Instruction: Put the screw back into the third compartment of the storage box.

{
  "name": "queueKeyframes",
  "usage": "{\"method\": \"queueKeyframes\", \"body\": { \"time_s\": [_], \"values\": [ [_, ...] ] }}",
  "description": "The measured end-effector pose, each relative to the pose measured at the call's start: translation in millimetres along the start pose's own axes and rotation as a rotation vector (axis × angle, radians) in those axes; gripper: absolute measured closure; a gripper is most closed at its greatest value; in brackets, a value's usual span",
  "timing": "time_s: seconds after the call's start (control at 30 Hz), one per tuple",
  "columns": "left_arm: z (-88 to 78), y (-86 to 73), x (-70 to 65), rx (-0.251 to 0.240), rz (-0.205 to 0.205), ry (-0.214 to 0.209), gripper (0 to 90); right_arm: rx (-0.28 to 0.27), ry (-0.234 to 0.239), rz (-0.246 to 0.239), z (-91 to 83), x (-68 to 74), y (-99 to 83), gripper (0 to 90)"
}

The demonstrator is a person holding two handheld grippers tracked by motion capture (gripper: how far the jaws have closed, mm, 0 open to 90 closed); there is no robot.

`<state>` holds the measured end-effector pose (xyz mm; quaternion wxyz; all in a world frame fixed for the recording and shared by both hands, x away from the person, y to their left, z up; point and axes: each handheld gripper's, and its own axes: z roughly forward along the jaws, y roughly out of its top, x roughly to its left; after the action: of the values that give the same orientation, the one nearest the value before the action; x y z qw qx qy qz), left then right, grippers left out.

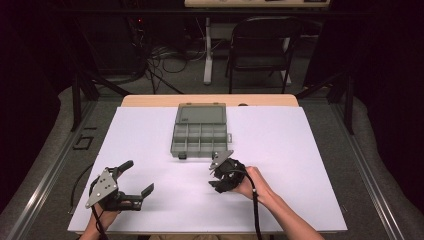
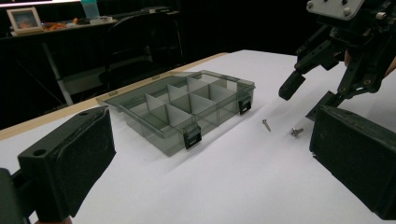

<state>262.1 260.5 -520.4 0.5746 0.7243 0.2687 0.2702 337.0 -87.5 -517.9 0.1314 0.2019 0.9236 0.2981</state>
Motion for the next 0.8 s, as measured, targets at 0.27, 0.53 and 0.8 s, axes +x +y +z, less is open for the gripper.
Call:
{"method": "queueKeyframes", "body": {
  "time_s": [0.27, 0.53, 0.8],
  "values": [
    [0.0, -0.1, 0.3, -0.002, -0.003, -0.001, 0.0, 0.076, 0.038, -0.016, 19.9, 2.6, 6.0, 55.7],
    [-0.6, -0.2, 3.0, -0.007, -0.020, 0.000, 0.0, 0.130, 0.066, -0.015, 30.8, 1.0, 5.7, 71.6],
    [-1.2, -0.1, 2.9, -0.007, -0.024, -0.001, 0.0, 0.124, 0.062, -0.017, 32.1, -0.2, 6.0, 83.6]
  ]
}}
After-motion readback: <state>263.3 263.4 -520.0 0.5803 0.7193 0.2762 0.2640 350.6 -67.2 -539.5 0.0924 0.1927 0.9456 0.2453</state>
